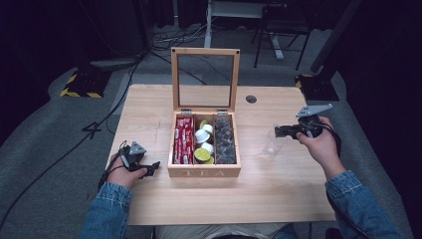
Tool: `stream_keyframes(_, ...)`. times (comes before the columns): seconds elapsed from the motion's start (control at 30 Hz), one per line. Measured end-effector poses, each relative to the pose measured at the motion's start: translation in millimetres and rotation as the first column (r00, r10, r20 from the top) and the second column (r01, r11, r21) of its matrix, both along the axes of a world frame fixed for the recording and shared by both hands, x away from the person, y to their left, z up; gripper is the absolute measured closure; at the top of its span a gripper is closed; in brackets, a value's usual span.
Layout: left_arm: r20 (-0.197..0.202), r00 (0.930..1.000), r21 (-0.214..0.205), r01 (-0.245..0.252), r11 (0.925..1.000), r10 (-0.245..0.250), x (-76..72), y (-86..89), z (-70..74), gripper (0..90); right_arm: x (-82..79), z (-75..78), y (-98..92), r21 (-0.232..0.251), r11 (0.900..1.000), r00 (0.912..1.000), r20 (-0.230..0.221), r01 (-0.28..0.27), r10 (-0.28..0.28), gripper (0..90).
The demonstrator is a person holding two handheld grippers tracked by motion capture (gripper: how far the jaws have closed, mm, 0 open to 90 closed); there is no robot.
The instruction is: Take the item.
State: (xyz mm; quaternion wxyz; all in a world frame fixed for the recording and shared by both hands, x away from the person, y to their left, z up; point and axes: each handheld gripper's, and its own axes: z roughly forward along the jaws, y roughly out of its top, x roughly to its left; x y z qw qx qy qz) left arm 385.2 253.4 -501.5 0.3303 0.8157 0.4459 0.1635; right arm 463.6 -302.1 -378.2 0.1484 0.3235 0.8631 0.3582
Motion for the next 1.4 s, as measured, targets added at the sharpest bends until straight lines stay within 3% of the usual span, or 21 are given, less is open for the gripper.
stream_keyframes(0.27,0.001,1.0,-0.001,-0.001,1.0,0.001,0.1,0.0,-0.1,23.2,1.2,-12.3,8.2,-0.063,0.9977,0.9983,-0.052,-0.028,0.025,85.1)
stream_keyframes(0.4,0.003,1.0,-0.001,-0.002,1.0,0.002,0.4,-0.1,-0.1,23.2,1.7,-14.6,10.2,-0.07,0.997,0.9977,-0.062,-0.032,0.027,84.3)
stream_keyframes(0.43,0.003,1.0,-0.001,-0.002,1.0,0.002,0.3,0.0,-0.2,23.2,2.2,-15.3,10.3,-0.067,0.9972,0.997,-0.073,-0.032,0.027,80.4)
stream_keyframes(0.53,0.004,1.0,-0.001,-0.002,1.0,0.002,0.2,0.1,-0.3,23.2,2.0,-14.7,9.2,-0.027,0.9996,0.9961,-0.088,-0.002,0.0,63.4)
stream_keyframes(0.7,0.0,1.0,-0.002,-0.003,1.0,0.003,1.4,-0.3,-0.2,23.2,2.0,-13.2,7.3,0.006,0.9999,0.9972,-0.074,0.01,-0.009,54.0)
stream_keyframes(0.93,0.016,0.9998,-0.01,-0.009,0.9999,0.009,5.2,-0.7,-1.6,22.7,1.9,-13.3,7.0,0.045,0.9986,0.9991,-0.033,0.027,-0.025,44.3)
stream_keyframes(1.1,0.018,0.9998,-0.012,-0.006,0.9999,0.006,6.8,-0.4,-1.9,22.5,3.2,-9.6,7.5,0.111,0.992,0.9982,0.004,0.06,-0.06,36.8)
stream_keyframes(1.33,0.016,0.9999,-0.012,-0.005,0.9999,0.005,7.4,-0.6,-1.8,22.4,3.8,1.2,9.9,0.152,0.9861,0.9956,0.054,0.067,-0.076,34.6)
stream_keyframes(1.4,0.018,0.9998,-0.012,-0.008,0.9999,0.008,7.2,-0.9,-1.9,22.4,4.7,8.3,12.7,0.189,0.9798,0.9944,0.07,0.065,-0.079,34.2)
